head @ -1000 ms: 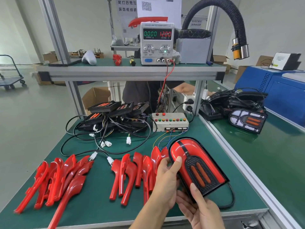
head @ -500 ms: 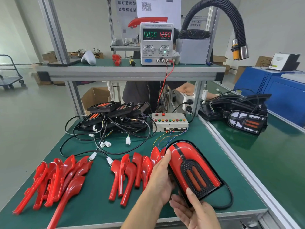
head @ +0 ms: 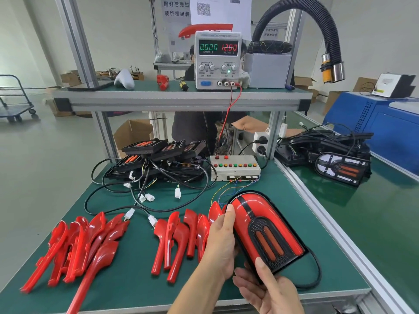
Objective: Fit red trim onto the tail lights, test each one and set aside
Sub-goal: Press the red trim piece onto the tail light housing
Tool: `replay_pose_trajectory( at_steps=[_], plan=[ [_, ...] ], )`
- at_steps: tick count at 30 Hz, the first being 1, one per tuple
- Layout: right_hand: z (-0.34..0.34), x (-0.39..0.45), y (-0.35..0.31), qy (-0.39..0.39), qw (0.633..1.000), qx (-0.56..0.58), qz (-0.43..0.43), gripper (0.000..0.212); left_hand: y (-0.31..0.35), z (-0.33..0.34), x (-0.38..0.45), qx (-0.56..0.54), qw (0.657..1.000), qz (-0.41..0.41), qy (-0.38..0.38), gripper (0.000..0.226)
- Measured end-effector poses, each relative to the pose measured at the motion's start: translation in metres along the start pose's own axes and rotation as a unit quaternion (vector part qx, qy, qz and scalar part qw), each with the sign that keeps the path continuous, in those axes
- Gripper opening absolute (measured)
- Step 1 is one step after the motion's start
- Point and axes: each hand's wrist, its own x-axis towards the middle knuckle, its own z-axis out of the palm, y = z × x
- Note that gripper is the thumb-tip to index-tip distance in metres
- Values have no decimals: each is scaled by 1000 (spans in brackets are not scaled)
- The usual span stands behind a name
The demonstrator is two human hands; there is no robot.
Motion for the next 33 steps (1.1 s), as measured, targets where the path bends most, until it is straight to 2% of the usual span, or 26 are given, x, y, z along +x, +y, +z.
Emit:
replay_pose_trajectory(
  at_steps=[7, 12, 20, 33],
  plan=[
    [1, -2, -4, 15, 1000, -14, -2, 61, 2, 5, -3, 20, 1000, 18, 11, 55],
    [3, -6, -5, 19, 1000, 0, -4, 41, 2, 6, -3, 21, 999, 43, 15, 54],
    [5, -8, -5, 39, 999, 7, -5, 42, 2, 6, -7, 31, 998, 51, 8, 56],
    [5, -9, -4, 35, 999, 1, -11, 46, 7, 1, -7, 5, 1000, 3, -5, 48]
  ],
)
